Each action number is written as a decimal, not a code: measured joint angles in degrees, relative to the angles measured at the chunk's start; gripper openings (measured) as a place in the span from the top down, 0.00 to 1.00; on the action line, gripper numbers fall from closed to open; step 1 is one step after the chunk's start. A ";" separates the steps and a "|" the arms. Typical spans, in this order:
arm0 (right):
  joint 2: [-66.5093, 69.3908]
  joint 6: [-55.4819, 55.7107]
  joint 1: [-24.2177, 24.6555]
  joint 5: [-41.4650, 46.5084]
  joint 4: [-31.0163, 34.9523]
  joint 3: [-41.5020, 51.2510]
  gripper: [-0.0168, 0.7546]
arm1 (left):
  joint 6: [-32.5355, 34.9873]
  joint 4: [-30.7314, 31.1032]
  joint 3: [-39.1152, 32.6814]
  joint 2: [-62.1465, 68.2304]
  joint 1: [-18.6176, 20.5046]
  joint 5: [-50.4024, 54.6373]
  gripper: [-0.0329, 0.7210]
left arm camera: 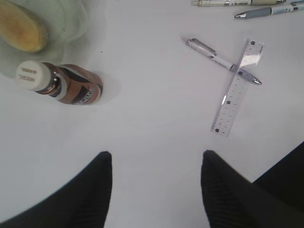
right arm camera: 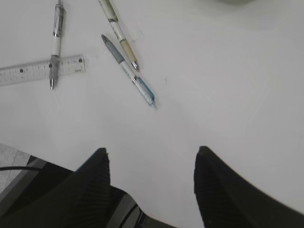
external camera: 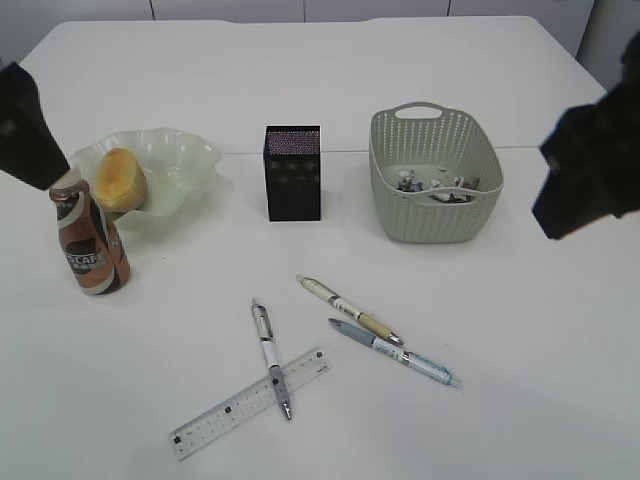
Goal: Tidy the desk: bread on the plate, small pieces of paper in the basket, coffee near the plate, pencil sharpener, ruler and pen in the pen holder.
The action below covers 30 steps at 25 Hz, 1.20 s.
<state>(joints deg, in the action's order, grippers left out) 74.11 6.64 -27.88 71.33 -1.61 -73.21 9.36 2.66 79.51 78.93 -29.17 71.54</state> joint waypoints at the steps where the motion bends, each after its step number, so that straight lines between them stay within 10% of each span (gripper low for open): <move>1: -1.95 0.00 0.00 0.00 0.01 1.64 0.44 | 0.07 0.00 0.00 0.97 -0.52 0.00 0.36; 30: -13.37 -0.04 0.00 0.12 -2.76 9.34 0.44 | 1.66 -0.12 0.12 32.98 -13.78 -13.30 0.24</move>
<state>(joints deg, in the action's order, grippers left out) 60.75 6.59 -27.88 71.45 -4.36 -63.87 11.02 2.54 79.63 111.91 -42.94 58.24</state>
